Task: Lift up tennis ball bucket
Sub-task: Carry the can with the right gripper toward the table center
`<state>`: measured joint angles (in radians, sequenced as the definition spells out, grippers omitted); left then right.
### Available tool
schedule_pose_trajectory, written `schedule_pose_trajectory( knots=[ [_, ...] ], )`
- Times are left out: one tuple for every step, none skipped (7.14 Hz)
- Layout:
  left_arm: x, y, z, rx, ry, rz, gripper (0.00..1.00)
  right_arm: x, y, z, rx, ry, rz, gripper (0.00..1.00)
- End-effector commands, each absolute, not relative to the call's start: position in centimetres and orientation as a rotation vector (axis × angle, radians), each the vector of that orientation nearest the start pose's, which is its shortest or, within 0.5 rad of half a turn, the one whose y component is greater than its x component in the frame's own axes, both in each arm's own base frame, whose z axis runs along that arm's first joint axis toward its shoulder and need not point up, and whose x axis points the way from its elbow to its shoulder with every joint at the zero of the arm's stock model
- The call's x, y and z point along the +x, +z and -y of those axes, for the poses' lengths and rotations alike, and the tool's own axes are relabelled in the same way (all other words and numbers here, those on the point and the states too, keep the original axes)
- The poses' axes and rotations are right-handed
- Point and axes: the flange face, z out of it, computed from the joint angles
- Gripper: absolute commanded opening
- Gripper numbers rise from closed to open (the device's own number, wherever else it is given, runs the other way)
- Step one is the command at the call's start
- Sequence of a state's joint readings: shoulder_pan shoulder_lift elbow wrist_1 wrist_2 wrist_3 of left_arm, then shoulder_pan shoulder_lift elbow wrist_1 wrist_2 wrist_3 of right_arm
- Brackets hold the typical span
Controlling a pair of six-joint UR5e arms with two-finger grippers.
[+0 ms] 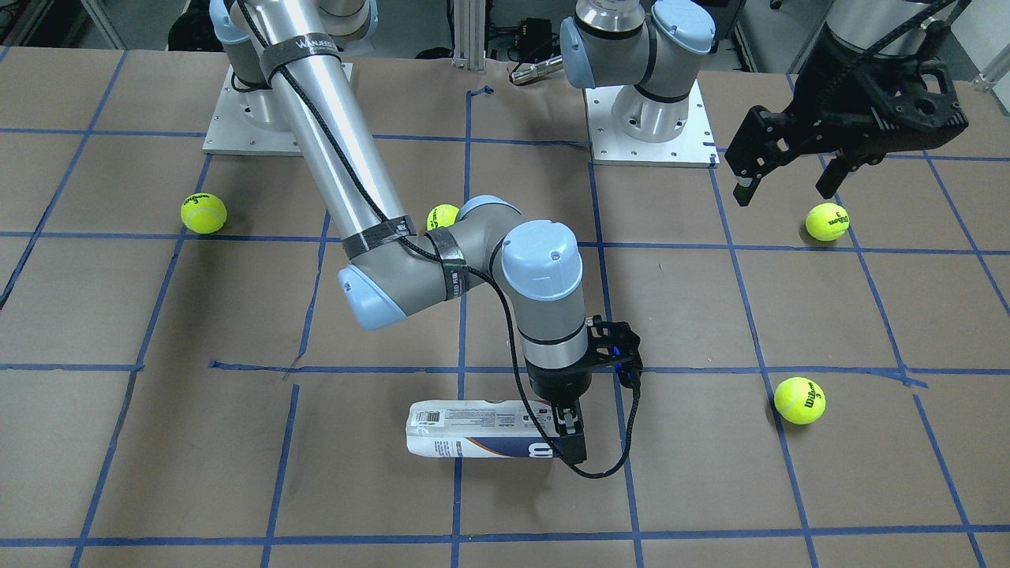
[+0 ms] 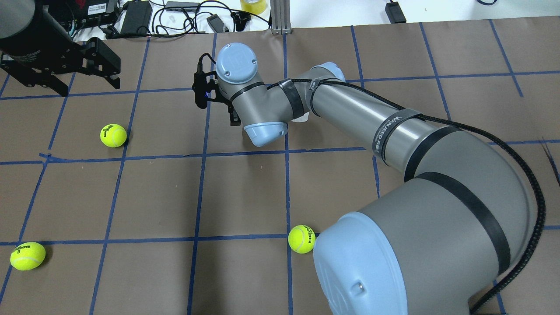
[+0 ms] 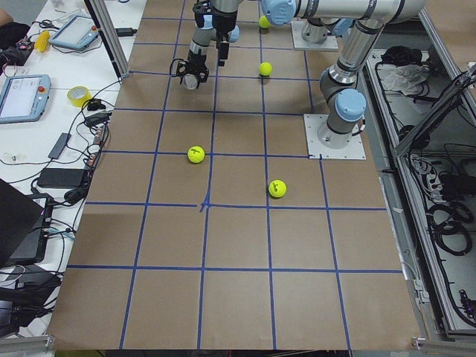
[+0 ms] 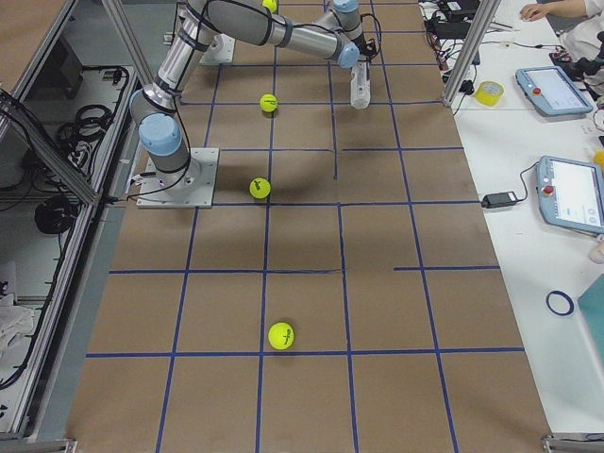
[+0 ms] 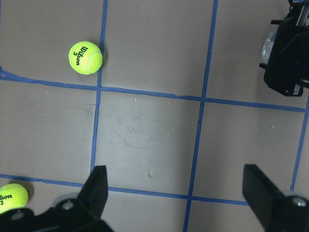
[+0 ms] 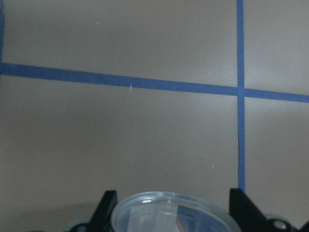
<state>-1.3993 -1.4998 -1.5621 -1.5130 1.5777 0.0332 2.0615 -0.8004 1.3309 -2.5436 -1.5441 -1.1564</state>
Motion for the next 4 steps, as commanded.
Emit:
schedule_pose_trajectory(
  knots=[
    [-3.9, 53.0, 49.0, -0.242, -0.212, -3.091, 1.0, 48.2, 21.3, 61.0, -2.381, -0.724, -2.119, 0.77],
    [-3.6, 52.5, 49.1, -0.246, -0.198, -3.101, 1.0, 48.2, 20.8, 61.0, -2.372, -0.717, -2.127, 1.0],
    [-2.8, 52.0, 49.6, -0.265, -0.182, -3.105, 1.0, 48.1, 20.9, 61.3, -2.31, -0.742, -2.184, 1.0],
    [-2.6, 51.4, 50.0, -0.218, -0.175, -3.109, 1.0, 46.8, 22.2, 62.3, -2.271, -0.762, -2.222, 0.99]
  ],
)
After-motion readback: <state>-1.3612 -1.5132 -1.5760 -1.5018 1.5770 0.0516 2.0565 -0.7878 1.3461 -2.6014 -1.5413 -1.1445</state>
